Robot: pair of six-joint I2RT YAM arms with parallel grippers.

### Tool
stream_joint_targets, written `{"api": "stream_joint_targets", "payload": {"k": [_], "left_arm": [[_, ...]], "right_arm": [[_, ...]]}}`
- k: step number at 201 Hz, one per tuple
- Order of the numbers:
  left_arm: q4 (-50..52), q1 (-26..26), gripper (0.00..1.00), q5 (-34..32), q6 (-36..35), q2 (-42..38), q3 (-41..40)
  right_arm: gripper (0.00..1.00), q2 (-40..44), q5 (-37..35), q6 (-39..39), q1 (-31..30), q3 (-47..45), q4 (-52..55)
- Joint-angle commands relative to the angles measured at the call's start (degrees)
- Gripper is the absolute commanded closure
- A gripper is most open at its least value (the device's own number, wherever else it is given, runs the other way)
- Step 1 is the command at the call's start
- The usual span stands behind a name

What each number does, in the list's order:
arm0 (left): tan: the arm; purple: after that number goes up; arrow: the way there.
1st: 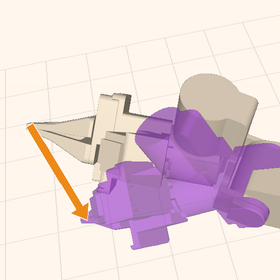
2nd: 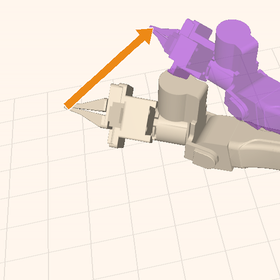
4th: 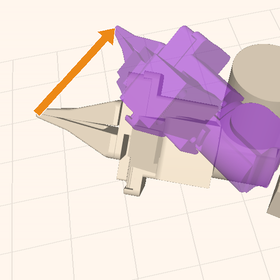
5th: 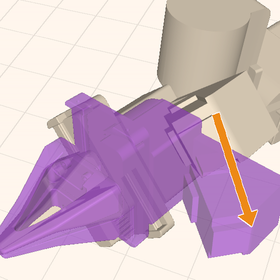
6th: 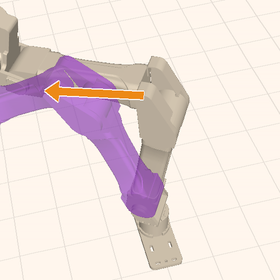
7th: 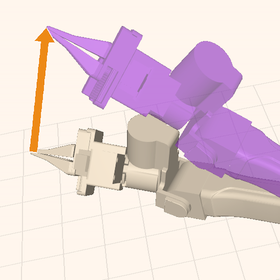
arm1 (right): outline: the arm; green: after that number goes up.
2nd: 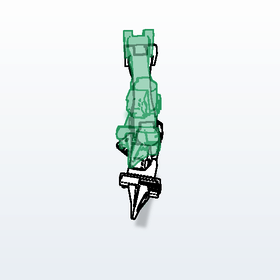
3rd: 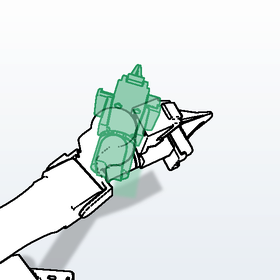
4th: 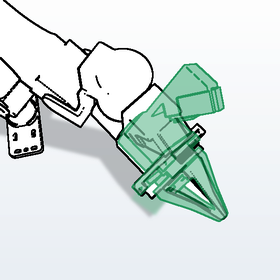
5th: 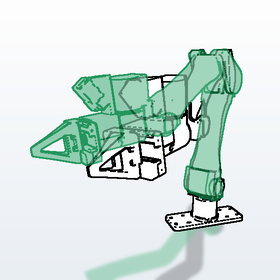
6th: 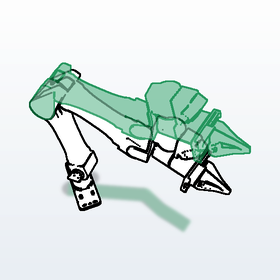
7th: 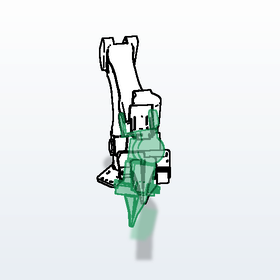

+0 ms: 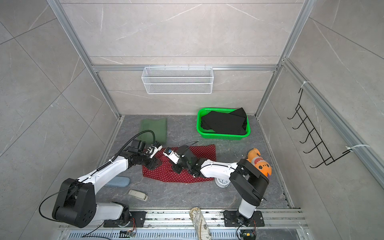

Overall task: Fold and stack skirts
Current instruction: Fold the skirt at the center of the table.

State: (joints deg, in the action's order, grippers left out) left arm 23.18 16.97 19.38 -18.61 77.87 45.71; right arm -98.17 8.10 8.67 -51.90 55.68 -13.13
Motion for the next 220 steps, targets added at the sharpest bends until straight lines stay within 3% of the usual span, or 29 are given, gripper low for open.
{"api": "stream_joint_targets", "payload": {"k": [1,31,61,101,137,166,220], "left_arm": [[-1.75,-0.35,0.56,3.49,-1.67,-0.21,1.84],[-2.75,-0.31,0.85,4.08,-2.24,-1.25,1.05],[-3.58,-0.29,1.0,4.35,-2.4,-2.74,0.43],[-4.32,0.24,1.0,5.35,-3.45,-6.19,-0.65],[-6.93,1.72,1.0,6.6,-6.09,-12.35,-3.7],[-8.41,2.53,1.0,7.43,-7.96,-16.09,-5.73],[-8.59,3.77,1.0,6.99,-9.76,-17.84,-6.32]], "right_arm": [[1.0,1.33,-0.54,0.48,-0.35,0.02,-0.24],[1.0,0.39,-0.46,0.32,-0.38,1.35,0.76],[0.98,-0.05,-1.04,0.5,-0.31,2.09,1.75],[0.87,1.46,-1.79,2.65,-0.17,3.16,5.01],[0.74,4.38,1.32,6.56,1.78,5.67,9.92],[0.69,5.61,3.62,11.41,4.1,9.02,14.86],[0.64,6.76,15.98,21.49,8.98,12.74,18.61]]}}
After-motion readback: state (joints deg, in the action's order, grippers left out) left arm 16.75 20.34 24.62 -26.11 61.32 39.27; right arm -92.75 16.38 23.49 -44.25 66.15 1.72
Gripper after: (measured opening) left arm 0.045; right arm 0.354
